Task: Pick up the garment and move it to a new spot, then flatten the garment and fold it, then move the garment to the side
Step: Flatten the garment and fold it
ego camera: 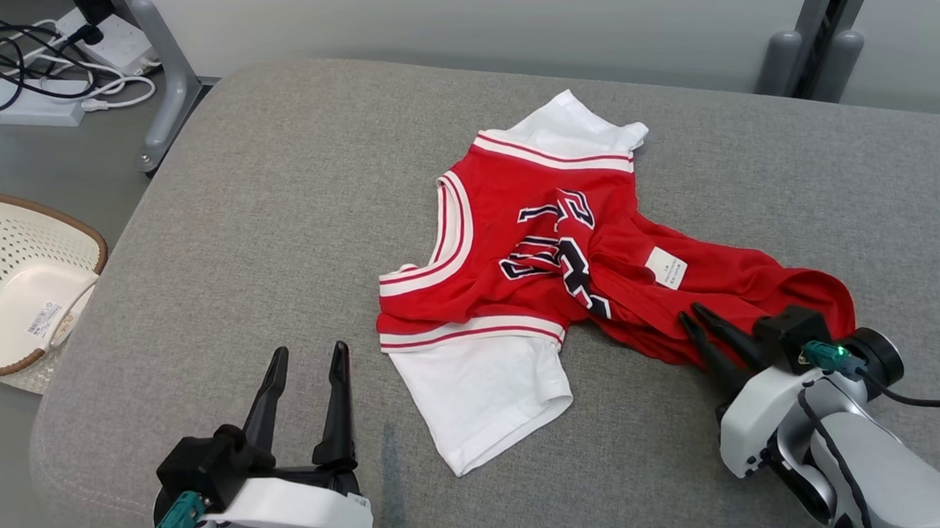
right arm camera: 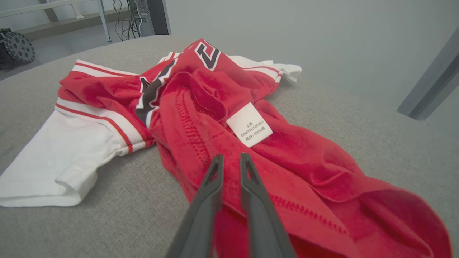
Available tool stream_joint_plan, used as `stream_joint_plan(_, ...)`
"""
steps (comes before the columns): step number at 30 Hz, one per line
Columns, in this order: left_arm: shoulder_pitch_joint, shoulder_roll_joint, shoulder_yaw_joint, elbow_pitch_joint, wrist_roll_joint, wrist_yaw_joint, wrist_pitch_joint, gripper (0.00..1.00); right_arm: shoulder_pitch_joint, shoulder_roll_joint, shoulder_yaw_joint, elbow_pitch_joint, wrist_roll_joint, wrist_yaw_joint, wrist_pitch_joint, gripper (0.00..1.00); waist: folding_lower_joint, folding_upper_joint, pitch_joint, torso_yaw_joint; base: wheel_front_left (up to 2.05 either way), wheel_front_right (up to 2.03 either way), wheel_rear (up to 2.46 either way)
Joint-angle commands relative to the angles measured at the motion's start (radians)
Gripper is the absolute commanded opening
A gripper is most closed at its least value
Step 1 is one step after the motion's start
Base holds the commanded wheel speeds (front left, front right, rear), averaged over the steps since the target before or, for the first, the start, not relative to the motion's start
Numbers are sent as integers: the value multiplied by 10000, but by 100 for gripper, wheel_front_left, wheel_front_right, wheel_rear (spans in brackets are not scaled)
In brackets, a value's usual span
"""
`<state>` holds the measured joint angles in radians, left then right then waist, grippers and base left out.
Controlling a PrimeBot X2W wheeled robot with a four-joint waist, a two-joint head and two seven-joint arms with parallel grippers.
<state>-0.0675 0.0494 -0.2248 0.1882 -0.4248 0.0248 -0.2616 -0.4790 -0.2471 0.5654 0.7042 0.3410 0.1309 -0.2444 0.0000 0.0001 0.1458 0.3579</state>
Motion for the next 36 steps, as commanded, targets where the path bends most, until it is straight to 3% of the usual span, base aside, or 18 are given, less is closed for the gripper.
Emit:
stream_joint_plan(1, -180, 33, -18, -61, -69, 60, -37, 100, -143, -50, 52, 129, 67, -4, -67, 1, 0, -1, 40, 4, 0, 0, 0)
stream_joint_plan(9, -263, 31, -5, -78, -25, 104, -37, 100, -449, -19, 85, 221, 211, -4, -210, 0, 0, -1, 100, -121, 0, 0, 0)
stream_joint_plan(15, -191, 34, 66, -45, 16, 63, -37, 100, -405, -14, -211, -387, 194, -4, -219, 0, 0, -1, -112, -479, 0, 0, 0)
stream_joint_plan(30, 41, 33, 555, 32, 236, -138, -36, 100, 1343, 10, -3122, -3667, -443, -4, -201, 0, 0, -1, -845, -2168, 0, 0, 0)
stream_joint_plan(36, 181, 34, 631, 40, 308, -165, -38, 100, 2312, 240, -4026, -4420, -713, -4, -202, 0, 0, -1, -975, -2537, 0, 0, 0)
